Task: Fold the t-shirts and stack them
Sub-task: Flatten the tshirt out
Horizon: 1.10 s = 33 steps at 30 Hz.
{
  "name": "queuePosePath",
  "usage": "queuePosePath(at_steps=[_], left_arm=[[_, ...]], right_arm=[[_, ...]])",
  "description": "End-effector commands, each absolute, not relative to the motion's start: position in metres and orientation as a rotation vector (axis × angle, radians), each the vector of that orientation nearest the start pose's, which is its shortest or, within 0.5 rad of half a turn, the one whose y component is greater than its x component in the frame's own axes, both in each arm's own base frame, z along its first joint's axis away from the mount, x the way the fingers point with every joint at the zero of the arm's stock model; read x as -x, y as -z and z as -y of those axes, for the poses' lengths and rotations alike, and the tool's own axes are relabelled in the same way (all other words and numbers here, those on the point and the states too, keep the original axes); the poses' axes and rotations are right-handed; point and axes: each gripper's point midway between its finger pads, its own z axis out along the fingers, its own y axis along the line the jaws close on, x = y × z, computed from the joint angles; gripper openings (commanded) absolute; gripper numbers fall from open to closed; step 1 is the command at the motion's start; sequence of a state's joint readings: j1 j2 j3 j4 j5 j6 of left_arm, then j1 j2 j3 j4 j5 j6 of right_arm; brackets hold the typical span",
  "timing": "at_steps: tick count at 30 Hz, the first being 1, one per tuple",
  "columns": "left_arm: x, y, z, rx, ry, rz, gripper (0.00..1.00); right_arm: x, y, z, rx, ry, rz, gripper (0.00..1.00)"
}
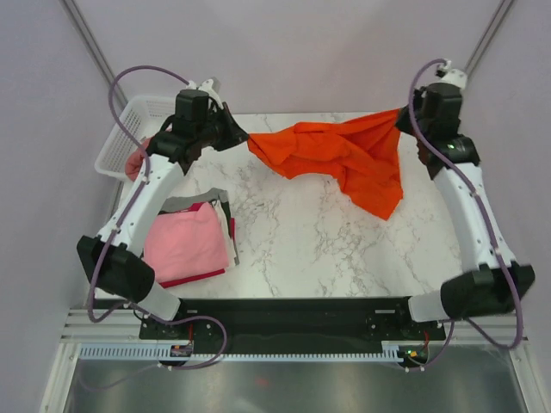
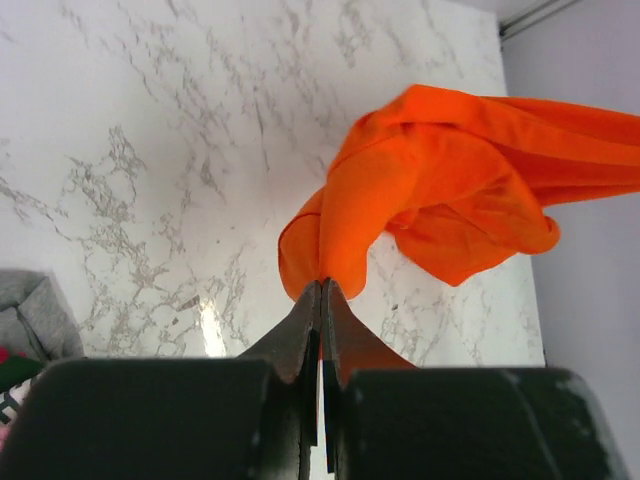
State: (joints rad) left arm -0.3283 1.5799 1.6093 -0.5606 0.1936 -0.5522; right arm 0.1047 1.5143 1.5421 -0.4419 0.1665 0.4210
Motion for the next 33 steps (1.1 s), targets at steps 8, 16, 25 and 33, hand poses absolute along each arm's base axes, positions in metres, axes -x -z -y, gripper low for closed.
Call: queuePosePath(at_steps=[8, 16, 25, 33], left_arm=[[-0.329, -0.458, 0.162, 0.011, 0.75, -1.754, 0.02], [-0.289, -0.505, 0.162, -0.052, 0.833, -1.638, 0.02], [-0.372, -0.503, 0.166, -0.017, 0.707, -1.673, 0.02], [-0.439, -0.494, 0.184, -0.029, 0.776, -1.694, 0.02]], right_arm=[[-0.299, -0.467, 0.038, -0.539, -0.028, -1.494, 0.0], [-0.234, -0.509, 0.048, -0.553, -0.012, -1.384, 0.0], [-0.285, -0.484, 0.046, -0.587, -0.001, -1.483, 0.0], [-0.362, -0.455, 0.041, -0.591, 0.015, -1.58, 0.0]])
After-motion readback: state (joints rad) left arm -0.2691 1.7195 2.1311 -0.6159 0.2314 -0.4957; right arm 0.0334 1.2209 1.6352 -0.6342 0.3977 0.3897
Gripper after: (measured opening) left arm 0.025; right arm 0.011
